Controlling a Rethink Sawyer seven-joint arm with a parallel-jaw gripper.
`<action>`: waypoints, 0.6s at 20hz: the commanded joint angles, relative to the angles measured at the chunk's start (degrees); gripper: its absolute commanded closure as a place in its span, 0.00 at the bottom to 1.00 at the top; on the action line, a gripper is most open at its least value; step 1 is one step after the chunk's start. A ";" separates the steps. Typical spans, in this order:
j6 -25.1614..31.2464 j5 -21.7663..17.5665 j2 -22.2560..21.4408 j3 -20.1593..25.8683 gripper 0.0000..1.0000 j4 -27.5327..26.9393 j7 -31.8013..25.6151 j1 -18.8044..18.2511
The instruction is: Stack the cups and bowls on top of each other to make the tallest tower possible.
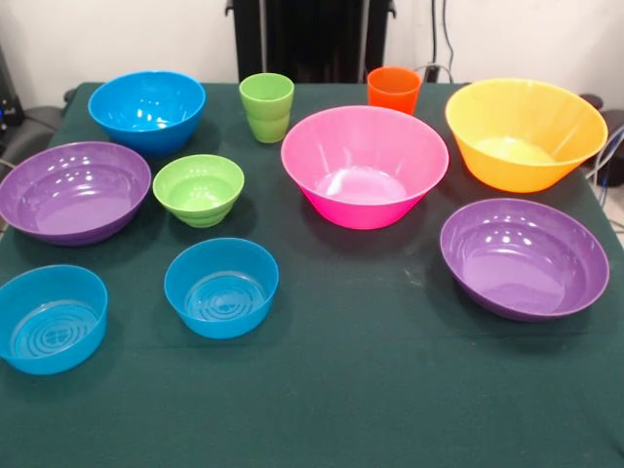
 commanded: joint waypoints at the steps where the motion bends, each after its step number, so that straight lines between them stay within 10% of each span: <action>1: -8.10 -4.43 4.27 5.36 0.00 5.22 0.64 -3.47; 12: -15.74 -8.15 5.38 7.63 0.00 10.96 0.70 -8.36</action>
